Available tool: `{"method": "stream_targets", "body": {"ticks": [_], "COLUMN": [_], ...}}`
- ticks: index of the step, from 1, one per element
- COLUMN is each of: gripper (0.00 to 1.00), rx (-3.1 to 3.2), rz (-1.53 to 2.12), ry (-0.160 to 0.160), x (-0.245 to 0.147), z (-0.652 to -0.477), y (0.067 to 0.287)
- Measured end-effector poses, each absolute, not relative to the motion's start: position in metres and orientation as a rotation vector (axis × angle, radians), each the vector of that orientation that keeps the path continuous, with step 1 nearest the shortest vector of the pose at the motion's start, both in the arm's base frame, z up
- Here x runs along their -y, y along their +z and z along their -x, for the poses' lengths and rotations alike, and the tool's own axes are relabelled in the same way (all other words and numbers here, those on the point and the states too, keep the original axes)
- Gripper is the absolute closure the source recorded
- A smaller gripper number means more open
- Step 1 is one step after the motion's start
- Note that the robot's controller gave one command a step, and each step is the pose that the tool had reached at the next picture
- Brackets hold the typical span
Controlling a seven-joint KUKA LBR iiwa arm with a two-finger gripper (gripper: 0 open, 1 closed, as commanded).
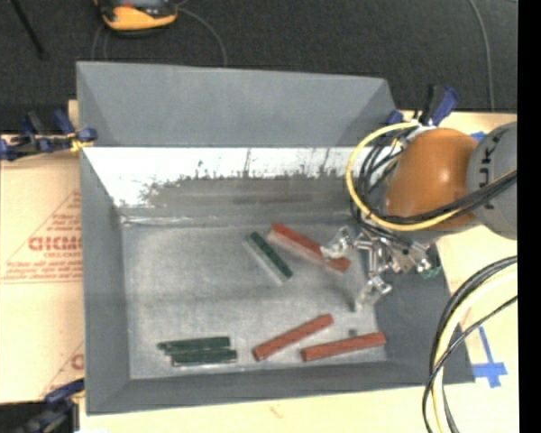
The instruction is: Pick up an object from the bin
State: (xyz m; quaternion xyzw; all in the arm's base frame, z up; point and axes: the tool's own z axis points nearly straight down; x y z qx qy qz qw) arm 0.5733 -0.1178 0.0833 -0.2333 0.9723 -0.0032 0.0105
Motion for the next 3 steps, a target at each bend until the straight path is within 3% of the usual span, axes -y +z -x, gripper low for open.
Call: {"method": "stream_targets", "body": {"ticks": [1,2,3], "gripper": [1.00,1.00,1.00], "rx": [-3.060,-3.060,-3.081], "rz": [0.651,0.650,0.585], "ry": [-0.012,-0.011,-0.003], "x": [0.123,0.123,0.114], "z": [-0.656,-0.656,-0.650], "y": [0.081,0.081,0.216]}}
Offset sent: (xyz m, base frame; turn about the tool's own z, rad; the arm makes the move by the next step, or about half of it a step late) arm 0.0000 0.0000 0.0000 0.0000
